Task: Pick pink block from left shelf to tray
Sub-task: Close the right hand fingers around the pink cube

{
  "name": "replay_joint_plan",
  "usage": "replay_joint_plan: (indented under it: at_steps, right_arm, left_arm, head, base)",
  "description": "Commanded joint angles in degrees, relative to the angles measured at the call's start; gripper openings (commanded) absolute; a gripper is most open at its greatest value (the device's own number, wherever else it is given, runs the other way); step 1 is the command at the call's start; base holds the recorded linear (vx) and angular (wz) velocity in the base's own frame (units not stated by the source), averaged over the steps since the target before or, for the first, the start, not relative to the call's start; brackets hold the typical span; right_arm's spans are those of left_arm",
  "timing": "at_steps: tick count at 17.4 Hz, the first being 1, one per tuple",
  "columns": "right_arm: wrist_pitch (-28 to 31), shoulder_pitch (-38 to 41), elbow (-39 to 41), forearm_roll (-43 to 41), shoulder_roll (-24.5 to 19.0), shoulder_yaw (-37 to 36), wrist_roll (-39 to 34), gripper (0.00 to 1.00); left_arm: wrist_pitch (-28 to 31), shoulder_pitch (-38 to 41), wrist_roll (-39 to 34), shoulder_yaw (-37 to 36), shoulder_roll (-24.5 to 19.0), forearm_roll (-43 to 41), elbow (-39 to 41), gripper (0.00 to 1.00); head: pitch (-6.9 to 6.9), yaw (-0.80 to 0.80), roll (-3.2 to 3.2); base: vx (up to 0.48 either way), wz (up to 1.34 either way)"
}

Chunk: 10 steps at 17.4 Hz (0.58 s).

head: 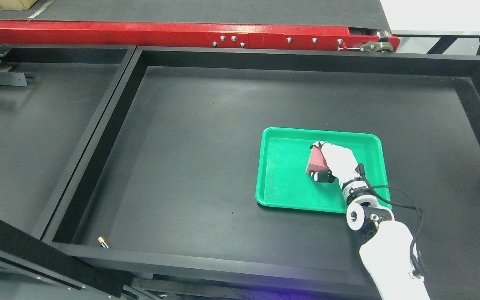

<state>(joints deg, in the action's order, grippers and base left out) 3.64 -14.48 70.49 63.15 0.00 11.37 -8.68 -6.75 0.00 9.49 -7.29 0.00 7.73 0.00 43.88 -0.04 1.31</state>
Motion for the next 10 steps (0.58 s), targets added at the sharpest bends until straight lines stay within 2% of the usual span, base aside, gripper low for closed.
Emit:
replay_joint_plan:
  at_steps: [1, 4, 10]
  right_arm:
    - [-1.9, -4.5, 0.9, -0.7, 1.0, -0.2, 0.8, 0.04]
    - [-3.0, -2.7, 5.6, -1.7, 1.0, -0.3, 3.5, 0.04]
    - [-8.2, 2.9, 14.3, -6.8, 1.0, -3.1, 16.5, 0.05]
  left_arm:
    - [0.0, 1.0, 0.0, 0.0, -1.0, 0.0, 1.0, 1.0]
    - [0.0, 1.0, 0.0, 0.0, -1.0, 0.0, 1.0, 1.0]
    - [0.0, 1.0, 0.0, 0.0, -1.0, 0.0, 1.0, 1.0]
  head:
    - [0.0, 0.0, 0.0]
    - [0.0, 0.0, 0.0]
    - [0.0, 0.0, 0.0]
  base:
    - [0.0, 0.0]
    - [0.0, 0.0]
    - [-0.006, 0.0]
